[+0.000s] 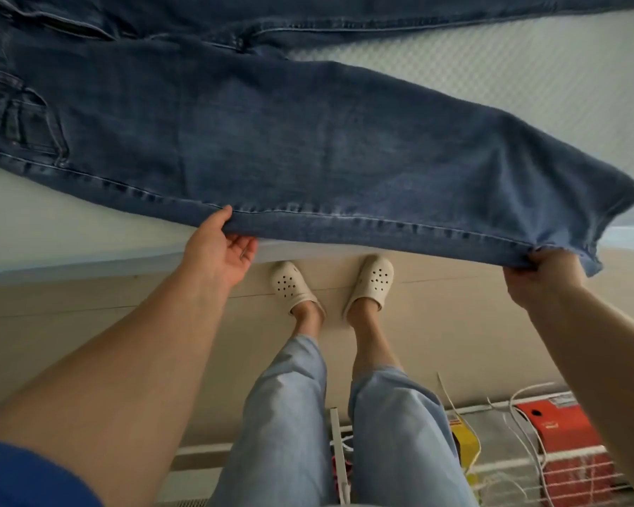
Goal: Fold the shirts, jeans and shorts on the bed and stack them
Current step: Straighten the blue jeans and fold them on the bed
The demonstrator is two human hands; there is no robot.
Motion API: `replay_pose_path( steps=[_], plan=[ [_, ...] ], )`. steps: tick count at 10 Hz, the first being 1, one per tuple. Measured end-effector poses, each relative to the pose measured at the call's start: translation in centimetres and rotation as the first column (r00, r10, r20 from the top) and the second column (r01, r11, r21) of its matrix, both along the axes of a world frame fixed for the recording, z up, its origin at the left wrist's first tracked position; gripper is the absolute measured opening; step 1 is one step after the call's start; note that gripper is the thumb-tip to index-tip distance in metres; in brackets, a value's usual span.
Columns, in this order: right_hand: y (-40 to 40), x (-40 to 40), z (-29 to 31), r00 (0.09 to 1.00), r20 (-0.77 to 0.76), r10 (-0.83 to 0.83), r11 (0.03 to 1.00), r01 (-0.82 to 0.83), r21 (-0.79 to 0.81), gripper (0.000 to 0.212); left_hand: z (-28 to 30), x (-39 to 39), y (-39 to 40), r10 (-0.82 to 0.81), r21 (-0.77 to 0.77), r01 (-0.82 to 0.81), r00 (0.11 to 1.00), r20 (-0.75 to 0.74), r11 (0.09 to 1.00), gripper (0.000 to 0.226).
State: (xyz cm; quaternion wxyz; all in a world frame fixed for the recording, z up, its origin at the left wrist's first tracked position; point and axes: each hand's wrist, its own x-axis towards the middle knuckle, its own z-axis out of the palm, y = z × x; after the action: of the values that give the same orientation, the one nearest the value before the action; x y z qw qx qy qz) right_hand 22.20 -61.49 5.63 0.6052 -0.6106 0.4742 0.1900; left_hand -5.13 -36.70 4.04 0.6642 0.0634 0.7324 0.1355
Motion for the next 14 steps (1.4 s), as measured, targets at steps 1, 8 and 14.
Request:
replay_pose_path(
  steps=[1,8,14],
  plan=[
    [-0.1,0.1,1.3,1.0,-0.005,-0.003,0.998,0.003,0.055,0.041,0.8,0.4,0.0,-0.029,0.012,0.03,0.999,-0.044,0.999,0.015],
    [18.5,21.7,12.2,0.692,0.323,0.646,0.755,-0.513,-0.409,0.041,10.5,20.8,20.3,-0.223,0.543,0.321,0.945,-0.241,0.776,0.018],
    [26.6,32.8,0.5,-0.232,-0.278,0.932,-0.359,-0.493,-0.792,0.05,0.4,30.8,25.1,-0.602,0.116,0.98,-0.006,-0.798,-0.164,0.053]
  ],
)
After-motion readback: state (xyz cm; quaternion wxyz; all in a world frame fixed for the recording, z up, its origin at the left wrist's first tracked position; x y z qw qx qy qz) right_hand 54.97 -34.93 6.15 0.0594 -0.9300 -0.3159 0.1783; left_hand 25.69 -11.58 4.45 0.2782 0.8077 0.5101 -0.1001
